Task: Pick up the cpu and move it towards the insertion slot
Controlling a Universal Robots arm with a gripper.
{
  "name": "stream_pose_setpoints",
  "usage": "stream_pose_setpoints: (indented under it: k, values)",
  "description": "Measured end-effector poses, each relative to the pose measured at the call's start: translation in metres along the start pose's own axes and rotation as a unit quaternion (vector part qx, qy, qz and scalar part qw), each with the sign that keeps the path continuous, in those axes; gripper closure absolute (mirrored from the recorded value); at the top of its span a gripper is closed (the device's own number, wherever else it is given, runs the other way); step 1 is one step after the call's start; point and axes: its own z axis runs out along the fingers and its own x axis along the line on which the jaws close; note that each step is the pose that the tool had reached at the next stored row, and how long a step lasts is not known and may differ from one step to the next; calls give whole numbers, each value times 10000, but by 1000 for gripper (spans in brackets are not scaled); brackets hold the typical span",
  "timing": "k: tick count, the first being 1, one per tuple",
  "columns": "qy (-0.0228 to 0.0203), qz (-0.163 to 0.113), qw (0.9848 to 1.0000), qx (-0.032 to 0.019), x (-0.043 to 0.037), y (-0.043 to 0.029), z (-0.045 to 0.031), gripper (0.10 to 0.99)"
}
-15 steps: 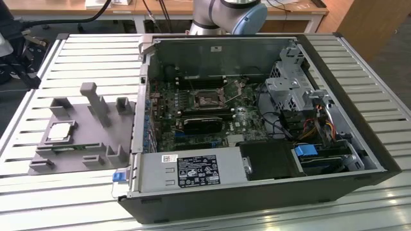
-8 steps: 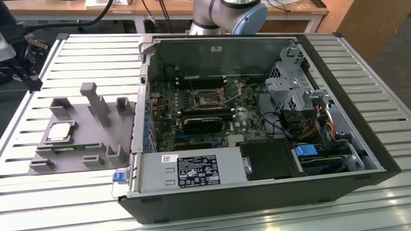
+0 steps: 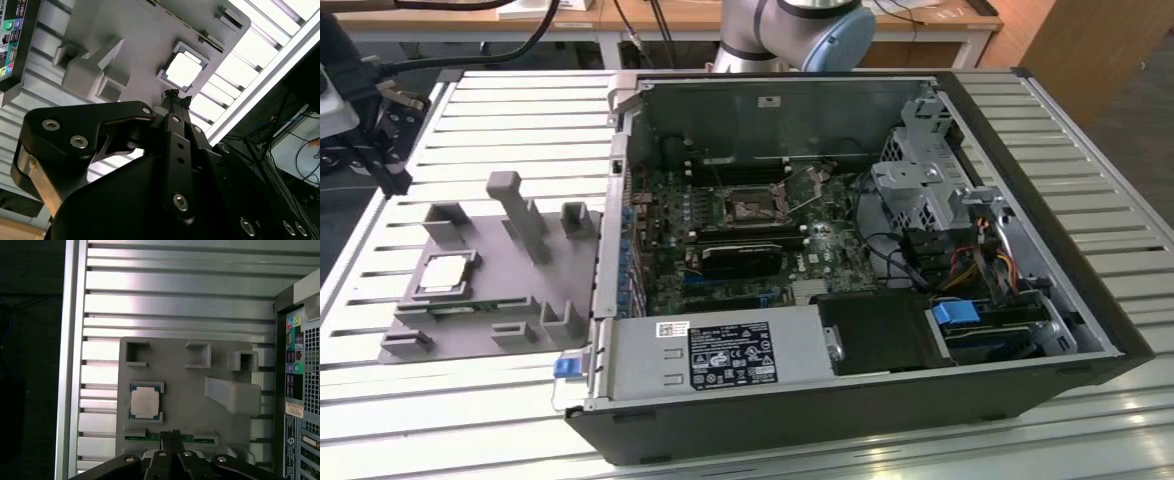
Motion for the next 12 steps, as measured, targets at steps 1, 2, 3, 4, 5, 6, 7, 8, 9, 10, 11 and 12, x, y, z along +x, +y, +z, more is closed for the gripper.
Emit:
stream_pose_setpoints:
  k: [1, 2, 3, 4, 5, 6, 7, 8, 9, 10, 11, 12]
  values:
    - [0, 0, 10000, 5, 1, 0, 11, 984]
    - [0, 0, 10000, 10, 1, 0, 20, 984]
    - [0, 0, 10000, 14, 2, -1, 29, 984]
    - [0, 0, 10000, 17, 3, -1, 39, 984]
    - [-1, 0, 10000, 19, 5, -1, 48, 984]
    - [-1, 0, 10000, 20, 7, -2, 57, 984]
    - [-3, 0, 10000, 20, 9, -2, 66, 984]
    - [-4, 0, 10000, 20, 11, -2, 75, 984]
    - [-5, 0, 10000, 20, 12, -3, 84, 984]
    - [-6, 0, 10000, 21, 14, -3, 95, 984]
    - [-7, 0, 10000, 21, 16, -3, 105, 984]
    - [-8, 0, 10000, 22, 17, -4, 114, 984]
